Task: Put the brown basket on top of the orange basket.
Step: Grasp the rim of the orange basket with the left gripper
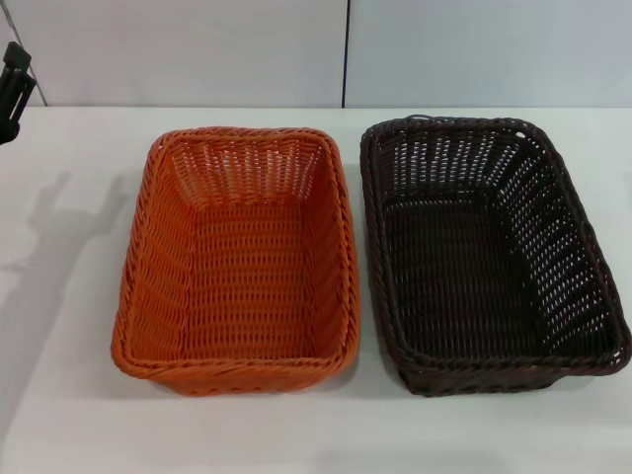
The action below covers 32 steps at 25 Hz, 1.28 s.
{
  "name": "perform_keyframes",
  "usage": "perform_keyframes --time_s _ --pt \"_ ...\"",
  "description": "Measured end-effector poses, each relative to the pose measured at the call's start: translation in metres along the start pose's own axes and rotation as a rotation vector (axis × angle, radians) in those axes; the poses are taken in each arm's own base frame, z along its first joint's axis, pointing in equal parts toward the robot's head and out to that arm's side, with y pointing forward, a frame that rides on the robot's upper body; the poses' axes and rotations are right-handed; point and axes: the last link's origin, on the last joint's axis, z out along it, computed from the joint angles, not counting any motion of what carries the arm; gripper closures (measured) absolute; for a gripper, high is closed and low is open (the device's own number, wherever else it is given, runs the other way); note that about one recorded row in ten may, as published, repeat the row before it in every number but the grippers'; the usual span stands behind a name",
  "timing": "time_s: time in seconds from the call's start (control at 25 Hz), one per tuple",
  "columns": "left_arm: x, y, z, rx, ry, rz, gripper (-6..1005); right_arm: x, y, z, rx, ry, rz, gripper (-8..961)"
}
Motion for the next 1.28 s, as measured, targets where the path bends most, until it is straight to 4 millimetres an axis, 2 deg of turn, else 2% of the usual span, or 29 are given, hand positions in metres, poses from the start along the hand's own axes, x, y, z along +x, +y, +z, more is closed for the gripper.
perform_keyframes --time_s 0.76,1.0,1.04,1.24,1.28 --pt "-0.001 -0.001 0.003 0.003 -0.011 0.002 202 -0.001 0.004 0.005 -0.011 -0.005 0.010 344" --pt "-0.007 -0.003 0.032 -0.003 -0.121 -0.018 203 -0.001 0.004 0.005 -0.011 -0.006 0.010 344" --pt "-0.007 0.000 0.045 -0.029 -0.174 -0.028 203 -0.001 0.004 0.005 -0.011 -0.006 0.010 344" --pt "-0.003 0.004 0.059 -0.083 -0.238 -0.056 203 0.000 -0.001 0.000 0.003 0.002 0.003 344" --pt "0.004 0.003 0.069 -0.108 -0.284 -0.108 203 0.000 -0.002 -0.001 0.007 0.003 0.002 345"
